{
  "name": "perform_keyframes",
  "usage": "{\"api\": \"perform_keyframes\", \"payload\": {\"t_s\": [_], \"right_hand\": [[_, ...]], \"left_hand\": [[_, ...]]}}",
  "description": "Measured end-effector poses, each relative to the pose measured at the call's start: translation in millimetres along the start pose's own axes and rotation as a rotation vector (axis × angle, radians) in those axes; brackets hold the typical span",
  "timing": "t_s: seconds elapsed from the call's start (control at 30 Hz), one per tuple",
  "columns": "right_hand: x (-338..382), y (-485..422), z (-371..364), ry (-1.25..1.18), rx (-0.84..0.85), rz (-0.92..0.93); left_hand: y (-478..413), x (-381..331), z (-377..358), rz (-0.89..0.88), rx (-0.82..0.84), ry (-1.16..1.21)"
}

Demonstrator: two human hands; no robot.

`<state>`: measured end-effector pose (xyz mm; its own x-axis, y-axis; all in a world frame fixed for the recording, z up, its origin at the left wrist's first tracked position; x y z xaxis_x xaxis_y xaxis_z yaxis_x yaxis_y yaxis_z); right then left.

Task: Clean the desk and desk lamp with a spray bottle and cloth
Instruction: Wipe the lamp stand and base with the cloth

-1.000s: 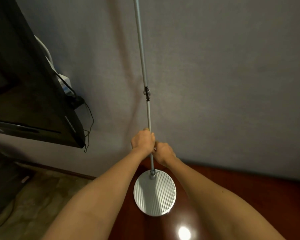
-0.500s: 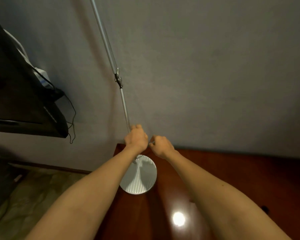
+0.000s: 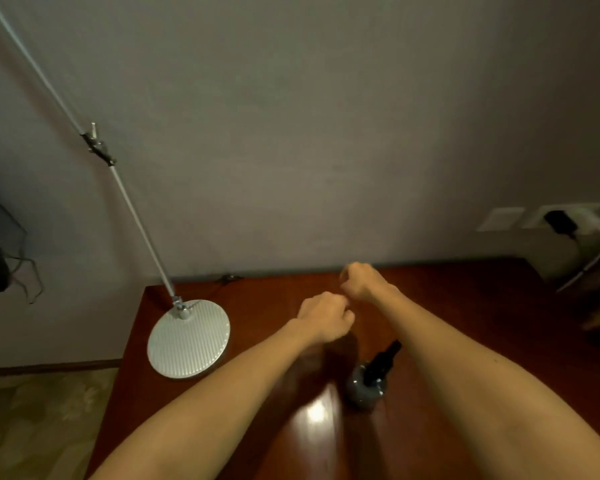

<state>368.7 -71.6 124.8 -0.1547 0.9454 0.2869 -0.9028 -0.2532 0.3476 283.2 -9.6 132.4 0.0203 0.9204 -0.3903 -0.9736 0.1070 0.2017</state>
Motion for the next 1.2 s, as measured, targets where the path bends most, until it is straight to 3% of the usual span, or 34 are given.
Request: {"api": "perform_keyframes", "payload": {"t_s": [0.13,0.27,0.33,0.43,0.67,0.9,1.2], "right_hand": [[-61,12,16,-0.003,0.008,-0.119],[-89,24,4,0.008,0.127,-0.179],[-90,29,-3,0.011,0.169,-0.177],[-85,36,-13,0.031,0.228,-0.157],[-66,42,-40,0.063,0.352,-0.146],[12,29,-58,0.043,0.316,-0.02],[194,45,-106,0.044,0.316,0.301]], "left_hand": [[6,-65,-29,-0.188,0.267,-0.06],[12,-91,-50,-0.308,0.316,-0.483],[11,-92,-58,-0.314,0.288,-0.576],[8,-86,-62,-0.252,0.227,-0.585],[11,-60,-59,-0.11,0.212,-0.339],[27,12,-33,0.07,0.194,-0.216],[115,162,24,0.398,0.114,-0.061]]}}
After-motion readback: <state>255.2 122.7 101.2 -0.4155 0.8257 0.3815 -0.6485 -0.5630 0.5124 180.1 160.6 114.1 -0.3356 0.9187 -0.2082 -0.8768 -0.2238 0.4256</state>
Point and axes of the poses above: each hand's wrist, its own y-axis away from the middle knuckle, its own z-axis out of the back of the hand, x = y × z, the point moved 7 cm from there along -y, towards the middle knuckle, and after that the axes turned 3 degrees about -x, right-handed, at the moved point
